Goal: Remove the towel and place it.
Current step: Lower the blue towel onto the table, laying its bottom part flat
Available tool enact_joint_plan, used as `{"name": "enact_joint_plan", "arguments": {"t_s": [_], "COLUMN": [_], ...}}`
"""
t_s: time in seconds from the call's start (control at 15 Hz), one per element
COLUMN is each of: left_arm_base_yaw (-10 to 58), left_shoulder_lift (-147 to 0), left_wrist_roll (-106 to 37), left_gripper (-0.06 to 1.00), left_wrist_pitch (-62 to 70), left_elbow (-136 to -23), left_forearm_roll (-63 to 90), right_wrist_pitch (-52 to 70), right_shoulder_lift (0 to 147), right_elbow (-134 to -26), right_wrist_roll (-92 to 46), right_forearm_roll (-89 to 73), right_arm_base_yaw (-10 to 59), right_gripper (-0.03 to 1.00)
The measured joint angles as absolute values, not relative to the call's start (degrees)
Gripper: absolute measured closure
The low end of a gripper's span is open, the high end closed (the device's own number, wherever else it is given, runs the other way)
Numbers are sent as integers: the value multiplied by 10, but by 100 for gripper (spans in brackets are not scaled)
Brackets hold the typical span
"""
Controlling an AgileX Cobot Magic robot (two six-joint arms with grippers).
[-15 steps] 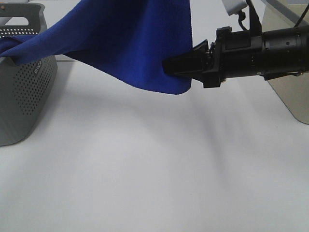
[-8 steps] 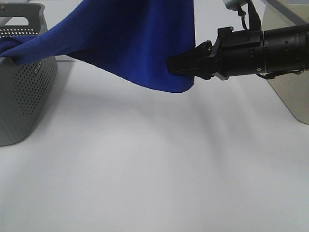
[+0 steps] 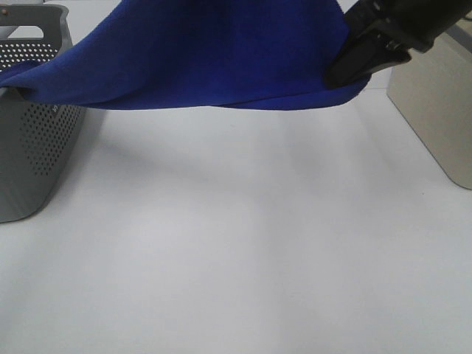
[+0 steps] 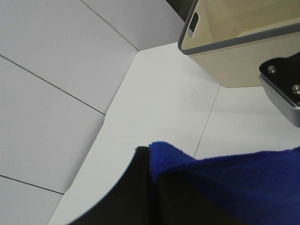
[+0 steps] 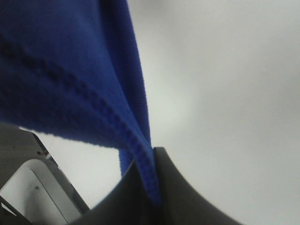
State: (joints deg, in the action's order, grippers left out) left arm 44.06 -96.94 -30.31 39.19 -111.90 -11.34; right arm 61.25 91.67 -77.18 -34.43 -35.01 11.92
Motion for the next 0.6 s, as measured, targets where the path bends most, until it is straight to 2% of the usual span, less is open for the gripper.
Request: {"name": "enact_joint_plan", "arguments": {"t_s": [0.13,0.27,0.47,0.6], "left_arm_base_yaw": [440,440,439,413], "left_shoulder_lift": [-969,-969,-970,-973], "left_wrist_roll": [-237,-164,-131,-124], "left_gripper": [94,94,94,94], "left_wrist_pitch": [392,391,360,291], "left_elbow": [-1119,-1119,-1119,-1119], "left_forearm_roll": [-133,-169,-221,-255], "right_wrist_pitch": [672,693,697,697], "right_shoulder_lift": [917,917,918,929], "right_elbow": [-850,-912,-985,-1047], "right_wrist_roll": [-226,-175,-172,-197], "right_forearm_roll": [-265,-206,-182,-179], "right_arm_base_yaw": [119,119,119,119], "right_gripper": [95,95,95,95]}}
